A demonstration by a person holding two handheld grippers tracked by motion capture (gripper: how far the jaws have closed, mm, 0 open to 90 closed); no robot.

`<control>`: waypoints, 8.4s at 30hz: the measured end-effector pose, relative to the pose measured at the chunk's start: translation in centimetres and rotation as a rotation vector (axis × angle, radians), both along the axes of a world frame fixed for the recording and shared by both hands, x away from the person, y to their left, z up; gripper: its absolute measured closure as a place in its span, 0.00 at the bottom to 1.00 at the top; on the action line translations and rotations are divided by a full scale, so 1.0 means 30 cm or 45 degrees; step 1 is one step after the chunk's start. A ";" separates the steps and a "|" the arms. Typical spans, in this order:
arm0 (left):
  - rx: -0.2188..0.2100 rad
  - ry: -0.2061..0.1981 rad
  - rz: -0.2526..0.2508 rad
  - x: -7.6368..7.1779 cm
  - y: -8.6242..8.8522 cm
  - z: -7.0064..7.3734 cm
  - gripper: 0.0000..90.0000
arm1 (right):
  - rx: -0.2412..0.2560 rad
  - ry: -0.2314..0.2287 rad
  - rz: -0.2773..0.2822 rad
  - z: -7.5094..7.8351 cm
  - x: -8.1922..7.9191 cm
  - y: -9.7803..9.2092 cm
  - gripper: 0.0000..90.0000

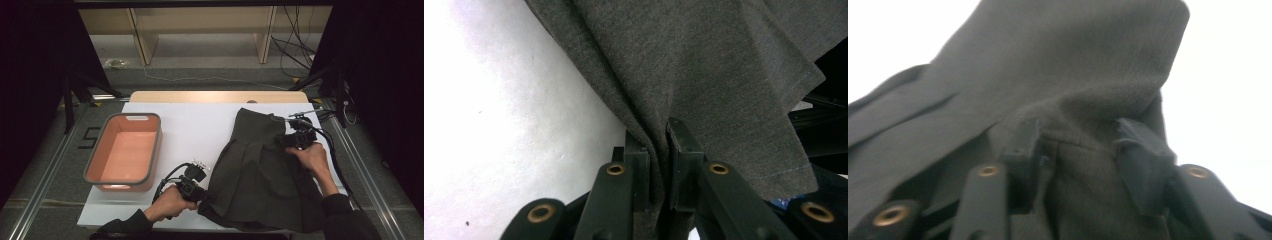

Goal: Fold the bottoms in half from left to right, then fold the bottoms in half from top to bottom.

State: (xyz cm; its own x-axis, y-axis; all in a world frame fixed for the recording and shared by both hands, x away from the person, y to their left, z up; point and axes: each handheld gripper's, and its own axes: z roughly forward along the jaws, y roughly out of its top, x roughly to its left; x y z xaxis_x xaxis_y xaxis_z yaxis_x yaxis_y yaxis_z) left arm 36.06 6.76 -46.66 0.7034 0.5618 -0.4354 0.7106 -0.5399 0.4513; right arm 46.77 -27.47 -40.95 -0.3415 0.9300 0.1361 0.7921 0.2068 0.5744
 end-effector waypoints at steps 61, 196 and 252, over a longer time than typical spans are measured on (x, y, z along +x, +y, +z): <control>-0.073 0.020 0.224 0.309 -0.152 0.001 0.71 | -0.030 0.229 -0.045 -0.172 -0.050 -0.154 0.36; -0.107 -0.064 0.531 0.597 -0.115 0.016 0.32 | 0.160 -0.034 0.088 -0.040 -0.047 -0.026 0.20; -0.162 -0.124 0.499 0.563 -0.110 0.045 0.92 | -0.020 0.260 0.131 -0.171 0.261 0.177 0.74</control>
State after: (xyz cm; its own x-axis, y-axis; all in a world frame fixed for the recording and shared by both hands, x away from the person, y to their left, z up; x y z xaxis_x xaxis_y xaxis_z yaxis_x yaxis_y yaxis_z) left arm 52.93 3.47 -45.30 0.4884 0.7411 -0.4606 0.8019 -0.1730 0.5718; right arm 54.61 -22.16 -46.09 -0.4012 0.8943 0.1980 0.8660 0.2999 0.4001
